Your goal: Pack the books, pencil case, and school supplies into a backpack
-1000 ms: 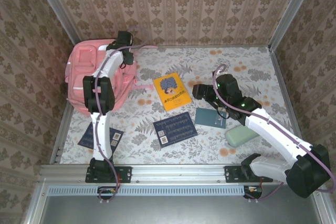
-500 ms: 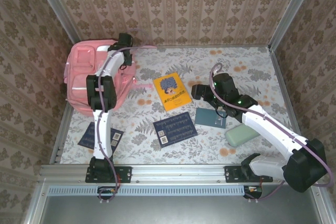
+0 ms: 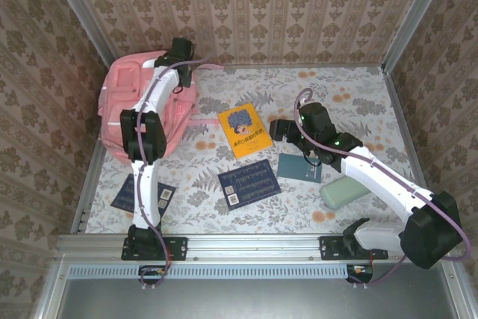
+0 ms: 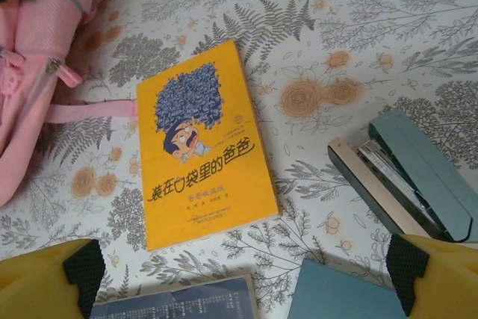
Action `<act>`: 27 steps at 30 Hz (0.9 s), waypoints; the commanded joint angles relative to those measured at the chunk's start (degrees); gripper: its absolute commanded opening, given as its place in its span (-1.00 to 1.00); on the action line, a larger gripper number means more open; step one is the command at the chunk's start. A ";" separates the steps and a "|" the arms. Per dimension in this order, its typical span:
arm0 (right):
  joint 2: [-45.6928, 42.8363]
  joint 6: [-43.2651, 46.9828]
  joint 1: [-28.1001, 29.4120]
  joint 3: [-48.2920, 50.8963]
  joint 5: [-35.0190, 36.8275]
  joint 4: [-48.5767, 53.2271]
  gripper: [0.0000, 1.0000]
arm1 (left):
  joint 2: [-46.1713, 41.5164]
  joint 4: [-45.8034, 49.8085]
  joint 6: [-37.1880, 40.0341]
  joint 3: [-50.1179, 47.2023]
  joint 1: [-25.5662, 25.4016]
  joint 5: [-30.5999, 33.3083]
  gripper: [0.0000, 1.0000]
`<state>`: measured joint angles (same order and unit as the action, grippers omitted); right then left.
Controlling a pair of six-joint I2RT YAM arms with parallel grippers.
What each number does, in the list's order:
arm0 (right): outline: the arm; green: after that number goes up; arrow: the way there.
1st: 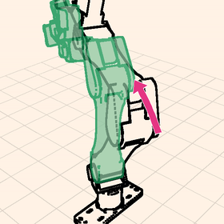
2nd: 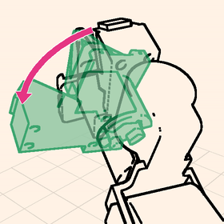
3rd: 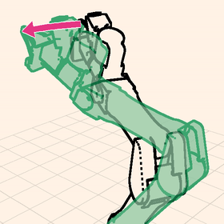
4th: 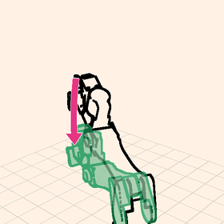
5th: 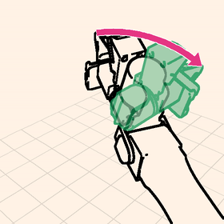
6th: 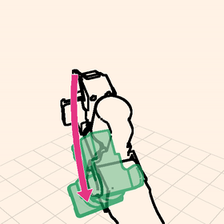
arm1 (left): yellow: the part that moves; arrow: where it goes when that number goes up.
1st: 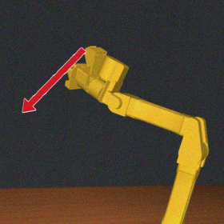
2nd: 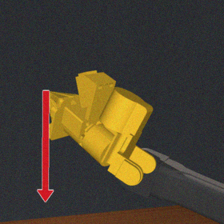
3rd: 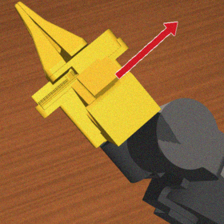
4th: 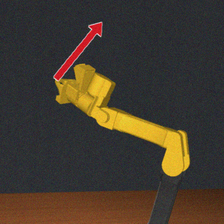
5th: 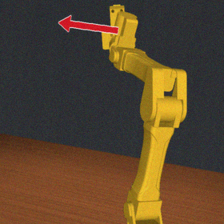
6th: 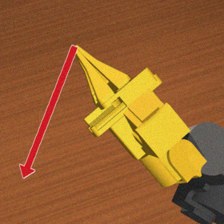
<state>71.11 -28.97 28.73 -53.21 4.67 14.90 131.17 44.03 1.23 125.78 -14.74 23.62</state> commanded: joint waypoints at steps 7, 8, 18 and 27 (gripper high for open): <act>0.60 -1.63 0.45 -1.28 -1.23 -2.51 1.00 | -18.10 -8.98 10.78 -10.22 -13.36 -7.09 -1.00; 0.52 -1.53 0.45 -1.28 -1.37 -2.83 0.99 | -19.54 -10.11 11.58 -11.97 -14.46 -8.52 -1.00; 2.29 -2.96 0.21 -2.25 -5.91 -3.74 0.99 | -28.55 -19.18 16.22 -31.24 -23.27 -15.27 -1.00; 5.42 -8.79 0.19 -0.18 -11.33 -4.71 0.93 | -30.30 -19.25 1.04 -40.67 -23.77 -16.69 -0.52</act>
<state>75.79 -34.61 28.82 -53.80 -3.57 11.77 105.30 27.22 9.89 86.35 -38.81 6.15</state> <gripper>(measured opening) 0.974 0.179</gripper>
